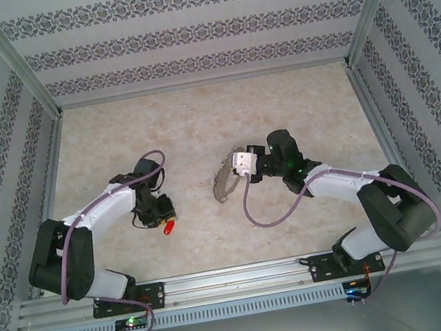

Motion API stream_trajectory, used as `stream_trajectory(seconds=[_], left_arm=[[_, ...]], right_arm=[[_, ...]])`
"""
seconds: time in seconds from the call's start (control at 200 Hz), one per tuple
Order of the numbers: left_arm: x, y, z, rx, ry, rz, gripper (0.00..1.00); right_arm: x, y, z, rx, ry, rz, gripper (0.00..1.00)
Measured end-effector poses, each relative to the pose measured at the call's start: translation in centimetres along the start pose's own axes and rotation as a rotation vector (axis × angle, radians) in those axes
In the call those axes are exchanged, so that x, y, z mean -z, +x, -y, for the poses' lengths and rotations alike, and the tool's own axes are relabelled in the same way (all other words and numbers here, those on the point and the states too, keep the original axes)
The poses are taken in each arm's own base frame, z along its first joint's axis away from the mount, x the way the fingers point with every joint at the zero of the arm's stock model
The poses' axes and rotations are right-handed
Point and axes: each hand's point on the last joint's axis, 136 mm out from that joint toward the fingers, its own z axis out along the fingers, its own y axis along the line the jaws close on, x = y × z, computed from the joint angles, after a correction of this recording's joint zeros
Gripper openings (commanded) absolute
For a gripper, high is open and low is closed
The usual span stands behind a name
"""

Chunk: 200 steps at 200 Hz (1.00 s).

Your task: Put the keys on the keyring

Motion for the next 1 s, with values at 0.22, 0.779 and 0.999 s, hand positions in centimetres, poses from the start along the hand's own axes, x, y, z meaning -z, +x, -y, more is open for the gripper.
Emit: stream_trajectory(seconds=[0.22,0.779,0.999], left_arm=[[-1.0,-0.3,0.3,-0.07,-0.006,-0.01,0.25],[-0.7,-1.2,2.3,-0.175,0.009,0.01,0.34],[-0.6,-1.2,2.6,-0.214,0.0,0.015,0.3]], right_arm=[[0.4,-0.4,0.3,0.004,0.012,0.0,0.0],[0.6,-0.3,0.1,-0.006,0.004,-0.011,0.0],[0.6,-0.3,0.1,-0.006,0.004,-0.011,0.0]])
